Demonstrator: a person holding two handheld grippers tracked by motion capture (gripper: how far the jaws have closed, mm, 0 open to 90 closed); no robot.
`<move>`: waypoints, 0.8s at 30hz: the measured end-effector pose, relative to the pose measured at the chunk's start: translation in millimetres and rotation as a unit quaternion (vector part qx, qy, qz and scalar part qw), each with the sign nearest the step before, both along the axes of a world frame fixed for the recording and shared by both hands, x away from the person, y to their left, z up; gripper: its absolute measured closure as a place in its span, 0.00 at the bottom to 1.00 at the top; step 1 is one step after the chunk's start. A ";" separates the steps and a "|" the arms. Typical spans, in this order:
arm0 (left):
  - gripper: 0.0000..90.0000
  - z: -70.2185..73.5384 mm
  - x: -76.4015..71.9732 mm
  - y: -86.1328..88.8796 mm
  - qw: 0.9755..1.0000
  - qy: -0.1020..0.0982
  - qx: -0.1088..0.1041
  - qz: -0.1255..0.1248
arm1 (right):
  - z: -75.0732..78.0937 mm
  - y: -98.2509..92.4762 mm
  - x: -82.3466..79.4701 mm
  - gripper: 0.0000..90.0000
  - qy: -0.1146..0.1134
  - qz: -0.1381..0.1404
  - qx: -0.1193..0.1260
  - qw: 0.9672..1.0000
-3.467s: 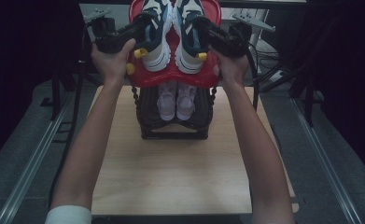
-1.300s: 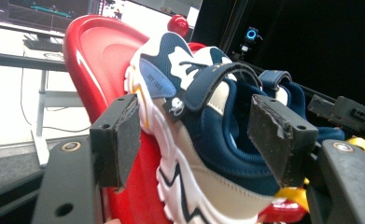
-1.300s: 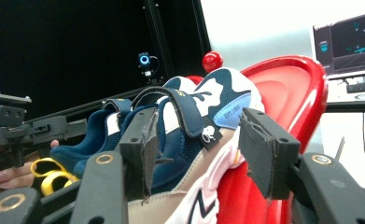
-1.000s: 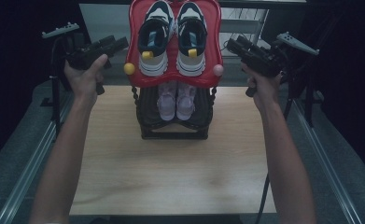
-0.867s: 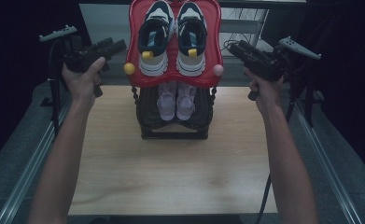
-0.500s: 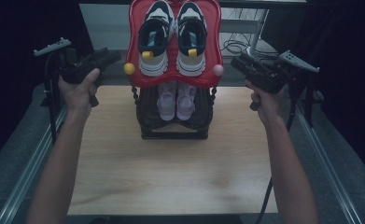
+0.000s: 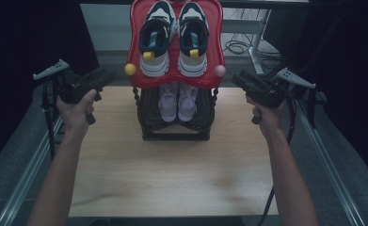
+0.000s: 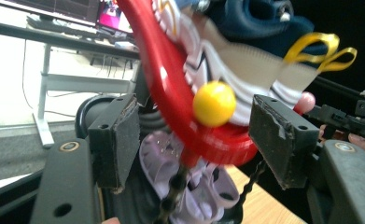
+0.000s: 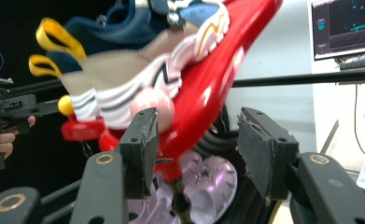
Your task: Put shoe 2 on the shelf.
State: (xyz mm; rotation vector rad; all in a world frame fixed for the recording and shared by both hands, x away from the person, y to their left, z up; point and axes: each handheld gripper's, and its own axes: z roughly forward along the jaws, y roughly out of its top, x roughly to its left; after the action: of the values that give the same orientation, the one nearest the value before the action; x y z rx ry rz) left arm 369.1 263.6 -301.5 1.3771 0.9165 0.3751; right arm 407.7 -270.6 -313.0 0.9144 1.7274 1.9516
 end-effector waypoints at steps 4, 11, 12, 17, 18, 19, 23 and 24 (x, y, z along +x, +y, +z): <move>0.38 -17.0 -3.8 2.4 1.000 0.010 -0.001 -0.004 | -12.5 -1.1 -2.0 0.53 0.008 -0.001 -0.005 1.000; 0.37 -38.2 -5.3 2.3 1.000 0.025 0.005 -0.006 | -35.1 -3.2 -3.0 0.53 0.021 -0.001 -0.006 1.000; 0.38 -40.5 -5.3 1.9 1.000 0.026 0.006 -0.006 | -37.9 -3.5 -3.3 0.53 0.024 -0.002 -0.006 1.000; 0.38 -55.4 -4.7 -1.8 0.999 0.038 0.005 -0.008 | -52.1 -4.5 -3.2 0.53 0.036 0.001 0.000 0.999; 0.38 -58.5 -4.8 -2.5 0.999 0.040 0.003 -0.008 | -55.1 -4.6 -2.8 0.53 0.038 0.000 0.001 0.999; 0.38 -61.4 -4.9 -3.2 0.999 0.042 0.001 -0.009 | -58.1 -4.7 -2.7 0.53 0.040 -0.001 0.003 0.999; 0.38 -72.8 -5.1 -5.2 0.999 0.051 0.002 -0.009 | -70.1 -4.1 -3.4 0.53 0.049 0.001 0.007 0.999; 0.38 -75.8 -5.2 -5.3 0.999 0.053 0.003 -0.008 | -73.2 -4.1 -3.7 0.53 0.051 0.001 0.007 0.999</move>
State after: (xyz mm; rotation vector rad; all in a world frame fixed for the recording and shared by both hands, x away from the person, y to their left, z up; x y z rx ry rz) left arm 363.9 258.3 -377.3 1.4203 0.9906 0.2960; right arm 403.9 -274.7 -386.2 1.0331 1.7730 1.9520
